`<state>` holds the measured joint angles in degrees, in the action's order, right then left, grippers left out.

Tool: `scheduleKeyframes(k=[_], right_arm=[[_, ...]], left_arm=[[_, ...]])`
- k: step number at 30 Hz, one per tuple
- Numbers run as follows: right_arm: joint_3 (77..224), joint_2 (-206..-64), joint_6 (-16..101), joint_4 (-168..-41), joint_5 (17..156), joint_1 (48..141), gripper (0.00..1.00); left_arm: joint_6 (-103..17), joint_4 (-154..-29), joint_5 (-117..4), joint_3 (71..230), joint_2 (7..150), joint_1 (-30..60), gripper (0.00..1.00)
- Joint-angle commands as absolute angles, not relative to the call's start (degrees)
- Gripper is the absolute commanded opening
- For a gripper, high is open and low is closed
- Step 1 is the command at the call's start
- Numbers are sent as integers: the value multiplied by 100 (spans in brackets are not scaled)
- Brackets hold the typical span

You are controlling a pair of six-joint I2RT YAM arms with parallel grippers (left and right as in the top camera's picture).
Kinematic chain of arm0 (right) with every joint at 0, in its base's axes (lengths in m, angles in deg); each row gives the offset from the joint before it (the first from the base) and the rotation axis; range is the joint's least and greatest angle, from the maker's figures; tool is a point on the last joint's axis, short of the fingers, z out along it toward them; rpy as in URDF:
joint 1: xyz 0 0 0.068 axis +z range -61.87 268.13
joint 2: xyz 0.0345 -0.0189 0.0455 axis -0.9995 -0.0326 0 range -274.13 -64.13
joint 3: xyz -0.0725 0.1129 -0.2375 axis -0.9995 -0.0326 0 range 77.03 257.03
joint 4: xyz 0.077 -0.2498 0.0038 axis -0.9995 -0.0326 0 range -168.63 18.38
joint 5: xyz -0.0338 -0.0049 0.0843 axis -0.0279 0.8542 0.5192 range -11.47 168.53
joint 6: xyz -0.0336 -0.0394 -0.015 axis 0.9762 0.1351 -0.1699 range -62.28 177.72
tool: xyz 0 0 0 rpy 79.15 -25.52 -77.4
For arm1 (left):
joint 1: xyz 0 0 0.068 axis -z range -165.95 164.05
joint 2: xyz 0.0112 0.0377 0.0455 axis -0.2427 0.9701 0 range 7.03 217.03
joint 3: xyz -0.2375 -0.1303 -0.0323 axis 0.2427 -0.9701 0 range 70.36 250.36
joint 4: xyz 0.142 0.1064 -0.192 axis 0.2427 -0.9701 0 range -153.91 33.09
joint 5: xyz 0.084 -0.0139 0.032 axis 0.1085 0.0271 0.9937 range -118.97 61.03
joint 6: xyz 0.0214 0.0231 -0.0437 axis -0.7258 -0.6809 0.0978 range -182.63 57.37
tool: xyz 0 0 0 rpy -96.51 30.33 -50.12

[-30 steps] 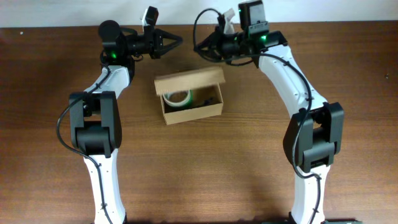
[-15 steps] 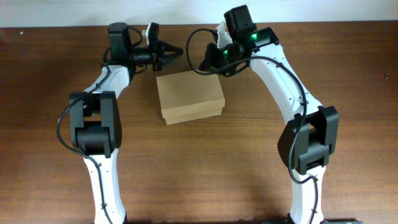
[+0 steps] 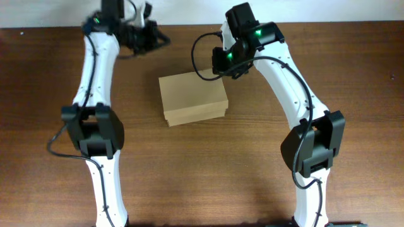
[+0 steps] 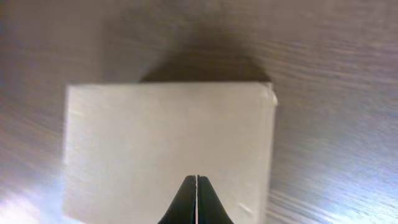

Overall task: Pack container
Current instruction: 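Press down on the closed lid with both grippers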

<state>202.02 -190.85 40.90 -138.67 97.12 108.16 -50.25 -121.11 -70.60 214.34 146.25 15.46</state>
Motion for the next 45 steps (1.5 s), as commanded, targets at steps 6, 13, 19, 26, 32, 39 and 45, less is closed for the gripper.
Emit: scheduleKeyframes(k=[6, 13, 19, 26, 32, 39, 45], right_arm=[[20338, -19041, 4564, -14634, 9129, 11127, 4], [20338, -18984, 4593, -14936, 9087, 11253, 4], [20338, -18984, 4597, -15148, 8908, 11253, 4], [20338, -18984, 4702, -15257, 8832, 11253, 4], [20338, -18984, 4702, -15244, 8832, 11253, 4], [20338, -18984, 4702, -15246, 8834, 11253, 4], [20338, -18984, 4700, -15235, 8834, 11253, 4]], left_arm=[[-6443, -15016, -4481, 23351, 14577, 2079, 1], [-6437, -15362, -4726, 22973, 14529, 2566, 1], [-6439, -15362, -4341, 22366, 14522, 2966, 1], [-6441, -15362, -4280, 21732, 14468, 3191, 2], [-6439, -15362, -3528, 21557, 13807, 3226, 2], [-6439, -15359, -3145, 21050, 12459, 3229, 2], [-6419, -14557, -2724, 19330, 11471, 3229, 2]])
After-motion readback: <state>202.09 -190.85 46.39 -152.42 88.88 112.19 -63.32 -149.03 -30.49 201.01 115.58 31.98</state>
